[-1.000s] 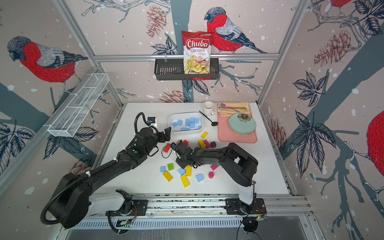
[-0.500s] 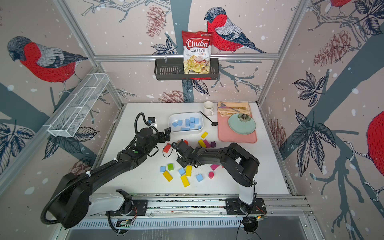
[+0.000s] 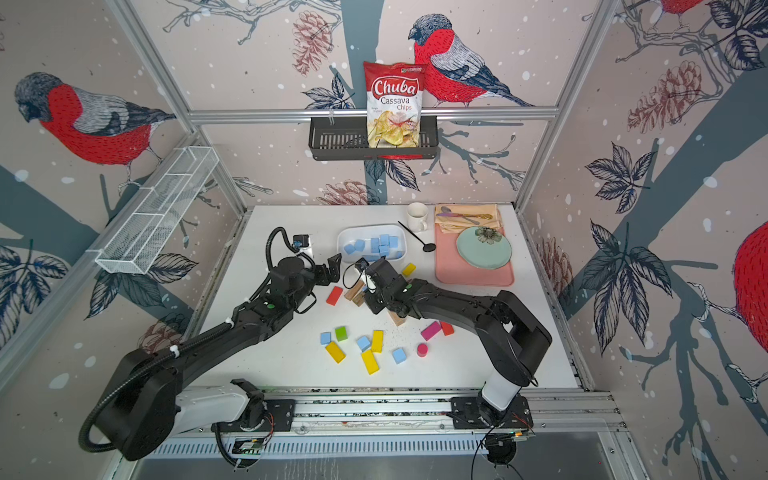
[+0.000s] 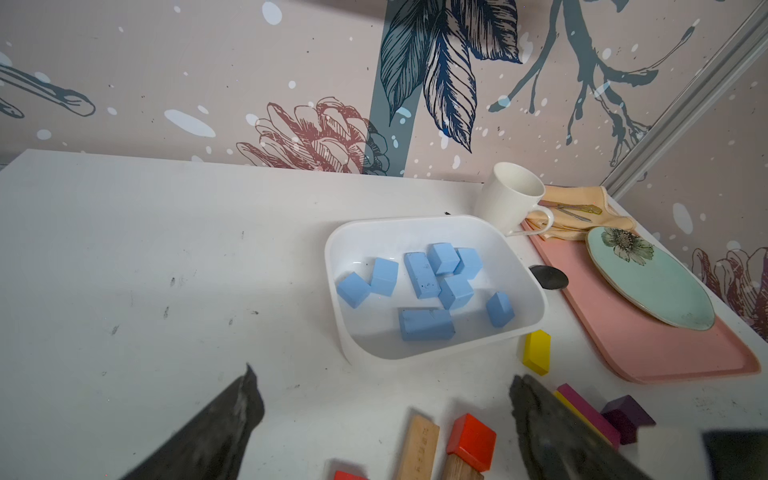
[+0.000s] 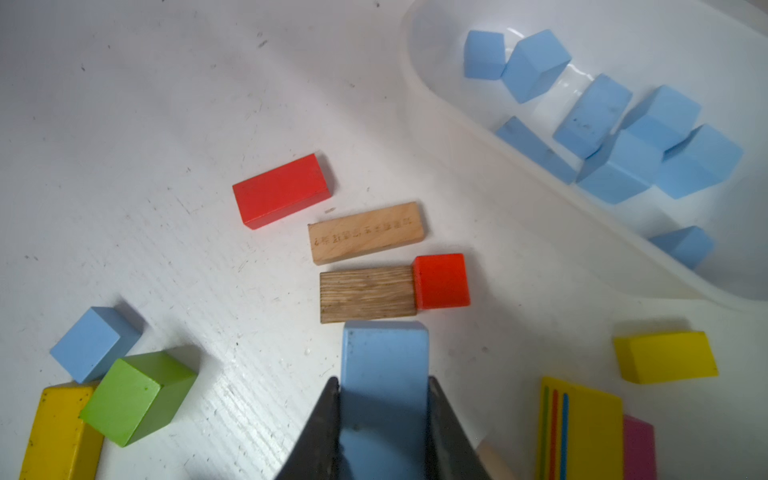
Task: Pick out the blue building blocks
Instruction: Pick up the building block from the center of the board, then place the building block in the storage box.
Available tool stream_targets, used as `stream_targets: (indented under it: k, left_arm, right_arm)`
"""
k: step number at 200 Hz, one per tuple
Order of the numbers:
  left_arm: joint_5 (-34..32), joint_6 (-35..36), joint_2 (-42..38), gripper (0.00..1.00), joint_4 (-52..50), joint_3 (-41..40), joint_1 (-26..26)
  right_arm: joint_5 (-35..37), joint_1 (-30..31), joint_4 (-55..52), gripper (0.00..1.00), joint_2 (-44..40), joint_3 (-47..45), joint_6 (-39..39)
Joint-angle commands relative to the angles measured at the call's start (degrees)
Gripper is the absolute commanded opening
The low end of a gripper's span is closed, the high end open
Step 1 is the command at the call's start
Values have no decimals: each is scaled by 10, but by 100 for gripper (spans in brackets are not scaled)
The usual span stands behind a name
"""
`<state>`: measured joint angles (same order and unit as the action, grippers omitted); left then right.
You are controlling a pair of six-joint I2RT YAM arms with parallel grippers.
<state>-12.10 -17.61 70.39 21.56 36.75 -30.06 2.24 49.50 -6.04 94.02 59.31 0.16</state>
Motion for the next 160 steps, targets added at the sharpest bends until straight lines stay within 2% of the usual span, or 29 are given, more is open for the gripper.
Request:
stream_targets:
  k: [1, 39, 67, 119, 160]
  left_arm:
    - [-1, -2, -4, 97, 35, -2, 3]
    - [24, 10, -5, 97, 52, -9, 2]
    - [53, 24, -11, 97, 80, -23, 2]
    - [154, 63, -12, 97, 108, -33, 1]
    - [179, 64, -7, 97, 104, -34, 1]
  right_arm:
    - [-22, -25, 20, 5, -16, 17, -2]
    - [-14, -69, 0, 5, 3, 81, -2]
    - [13, -88, -29, 5, 51, 144, 0]
    - [21, -110, -69, 5, 144, 250, 21]
    - [14, -115, -97, 8, 214, 319, 52]
